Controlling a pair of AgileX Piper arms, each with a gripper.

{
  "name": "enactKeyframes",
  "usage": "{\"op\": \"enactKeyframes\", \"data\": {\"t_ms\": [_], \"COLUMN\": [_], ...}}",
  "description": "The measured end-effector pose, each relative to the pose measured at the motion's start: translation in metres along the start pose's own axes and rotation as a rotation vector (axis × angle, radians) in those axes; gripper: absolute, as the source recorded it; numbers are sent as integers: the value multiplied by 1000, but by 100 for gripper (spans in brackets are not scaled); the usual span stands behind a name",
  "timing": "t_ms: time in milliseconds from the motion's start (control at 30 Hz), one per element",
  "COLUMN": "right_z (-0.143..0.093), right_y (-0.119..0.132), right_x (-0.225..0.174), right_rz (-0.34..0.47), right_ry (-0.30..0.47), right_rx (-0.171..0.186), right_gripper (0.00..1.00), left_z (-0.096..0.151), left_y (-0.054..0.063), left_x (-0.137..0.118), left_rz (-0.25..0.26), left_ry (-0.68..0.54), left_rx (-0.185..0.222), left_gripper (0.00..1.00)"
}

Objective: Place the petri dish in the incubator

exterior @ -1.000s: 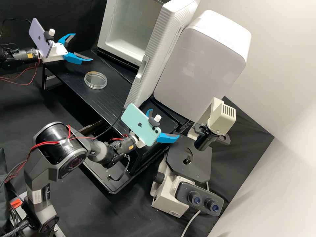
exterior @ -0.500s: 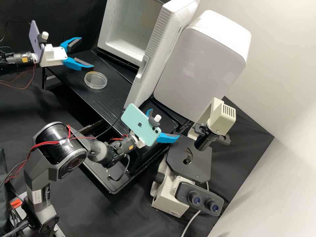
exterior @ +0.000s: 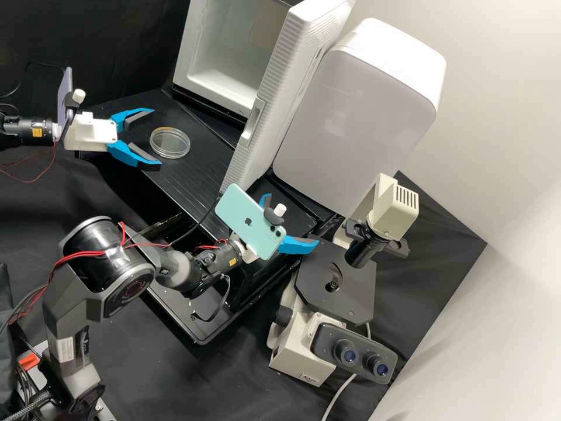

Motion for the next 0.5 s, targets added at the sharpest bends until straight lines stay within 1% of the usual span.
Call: {"op": "enactKeyframes", "data": {"t_ms": [67,133,333,500], "right_z": [0,0,0,0], "right_y": [0,0,0,0], "right_x": [0,0,0,0], "right_rz": [0,0,0,0], "right_ry": [0,0,0,0], "right_rx": [0,0,0,0], "right_gripper": [100,100,100,100], "left_z": [0,0,-4,-6], "left_y": [-3,-5,-7,-6], "left_x": [-1,-3,-5,-5], "left_rz": [-14,-22,-23,-20], "left_ry": [26,48,99,126], "left_rx": [-22,-25,-21,-3], "left_gripper": [100,100,100,100]}}
